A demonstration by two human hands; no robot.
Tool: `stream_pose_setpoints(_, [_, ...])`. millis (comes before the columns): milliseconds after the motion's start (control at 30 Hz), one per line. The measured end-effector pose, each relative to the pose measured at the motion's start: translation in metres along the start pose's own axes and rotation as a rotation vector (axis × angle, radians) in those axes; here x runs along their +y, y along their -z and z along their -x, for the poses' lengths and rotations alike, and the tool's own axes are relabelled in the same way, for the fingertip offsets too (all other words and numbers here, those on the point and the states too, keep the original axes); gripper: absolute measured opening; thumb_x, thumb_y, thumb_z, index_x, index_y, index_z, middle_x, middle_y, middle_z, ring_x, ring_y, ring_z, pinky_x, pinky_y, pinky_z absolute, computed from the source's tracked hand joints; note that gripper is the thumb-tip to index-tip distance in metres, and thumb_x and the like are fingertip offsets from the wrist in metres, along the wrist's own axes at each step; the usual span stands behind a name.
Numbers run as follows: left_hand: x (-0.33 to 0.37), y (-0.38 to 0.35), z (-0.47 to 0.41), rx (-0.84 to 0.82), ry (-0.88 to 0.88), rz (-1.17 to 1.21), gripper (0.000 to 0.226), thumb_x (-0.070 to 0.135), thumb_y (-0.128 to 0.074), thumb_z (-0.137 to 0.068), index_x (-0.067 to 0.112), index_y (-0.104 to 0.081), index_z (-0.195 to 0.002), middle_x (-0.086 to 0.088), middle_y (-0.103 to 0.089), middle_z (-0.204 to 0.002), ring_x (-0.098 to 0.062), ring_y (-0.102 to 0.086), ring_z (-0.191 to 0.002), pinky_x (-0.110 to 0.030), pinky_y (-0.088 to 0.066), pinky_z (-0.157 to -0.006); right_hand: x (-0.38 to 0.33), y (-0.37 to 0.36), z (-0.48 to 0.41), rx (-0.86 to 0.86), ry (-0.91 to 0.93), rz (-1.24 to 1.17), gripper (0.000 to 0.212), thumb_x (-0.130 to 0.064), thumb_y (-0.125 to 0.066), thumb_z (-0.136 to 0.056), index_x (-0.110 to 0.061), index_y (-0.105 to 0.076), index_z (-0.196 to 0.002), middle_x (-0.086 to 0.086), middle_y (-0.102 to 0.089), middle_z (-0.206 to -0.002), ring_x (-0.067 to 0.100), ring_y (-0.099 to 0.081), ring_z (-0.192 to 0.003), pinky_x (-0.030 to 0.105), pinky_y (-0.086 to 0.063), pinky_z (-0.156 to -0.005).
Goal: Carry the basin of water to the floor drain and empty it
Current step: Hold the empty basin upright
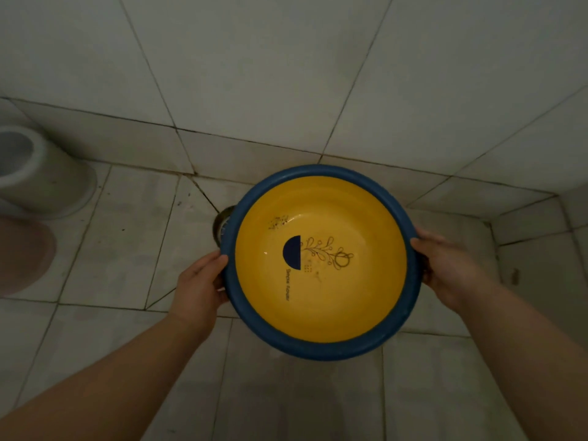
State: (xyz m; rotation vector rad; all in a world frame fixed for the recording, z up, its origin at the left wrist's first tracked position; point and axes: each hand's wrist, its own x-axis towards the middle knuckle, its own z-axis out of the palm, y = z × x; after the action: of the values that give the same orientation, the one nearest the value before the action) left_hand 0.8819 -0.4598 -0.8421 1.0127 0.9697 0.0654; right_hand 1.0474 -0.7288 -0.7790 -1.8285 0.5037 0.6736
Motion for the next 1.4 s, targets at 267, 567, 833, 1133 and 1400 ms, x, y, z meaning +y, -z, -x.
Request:
stream_pose_setpoints(267, [0.001,-0.057,0.013,-0.202,-0.021,-0.134,0.027,0.006,-0.045,-0.092,0.023,-0.066,-0.089,0.011,-0.074,-0.064,-0.015,-0.063,-0.071,-0.026,-0.055,-0.049,0.025,0.061,-0.014,0.133,-0.056,-0.109,0.036,-0.013,-0.045,-0.096,-0.015,-0.053,-0.131,0.0,-0.065,-0.096,0.017,-0.059,-0.085,0.037,-0.048,-0.082])
stream_pose_setpoints(567, [0.004,-0.125,0.012,-0.292,-0.017,-0.226,0.024,0.007,-0.046,-0.092,0.019,-0.067,-0.093,0.006,-0.073,-0.068,-0.021,-0.059,-0.075,-0.026,-0.056,-0.047,0.038,0.122,-0.021,0.191,-0.058,-0.281,0.036,-0.016,-0.043,-0.097,-0.016,-0.053,-0.131,-0.001,-0.064,-0.095,0.016,-0.058,-0.081,0.028,-0.047,-0.068])
stream_pose_setpoints(833, [-0.016,-0.171,0.013,-0.321,0.013,-0.361,0.023,0.009,-0.045,-0.094,0.021,-0.064,-0.097,-0.002,-0.068,-0.083,-0.02,-0.061,-0.074,-0.032,-0.056,-0.056,0.06,0.155,-0.032,0.265,-0.074,-0.385,0.038,-0.015,-0.043,-0.097,-0.018,-0.049,-0.135,-0.002,-0.062,-0.1,0.013,-0.057,-0.082,0.027,-0.047,-0.074])
stream_pose_setpoints(1133, [-0.036,-0.186,0.005,-0.274,0.079,-0.548,0.028,0.012,-0.039,-0.097,0.016,-0.055,-0.12,-0.002,-0.063,-0.089,-0.017,-0.059,-0.078,-0.034,-0.05,-0.071,0.09,0.156,-0.052,0.262,-0.099,-0.416,0.042,-0.016,-0.049,-0.095,-0.016,-0.046,-0.137,0.008,-0.055,-0.134,0.018,-0.053,-0.109,0.022,-0.046,-0.081])
stream_pose_setpoints(1400, [-0.036,-0.187,-0.008,-0.239,0.127,-0.637,0.036,0.012,-0.046,-0.095,0.007,-0.05,-0.13,-0.013,-0.06,-0.107,-0.019,-0.059,-0.078,-0.036,-0.048,-0.079,0.11,0.156,-0.061,0.244,-0.119,-0.459,0.042,-0.015,-0.053,-0.093,-0.014,-0.049,-0.135,0.008,-0.057,-0.133,0.021,-0.055,-0.115,0.028,-0.047,-0.095])
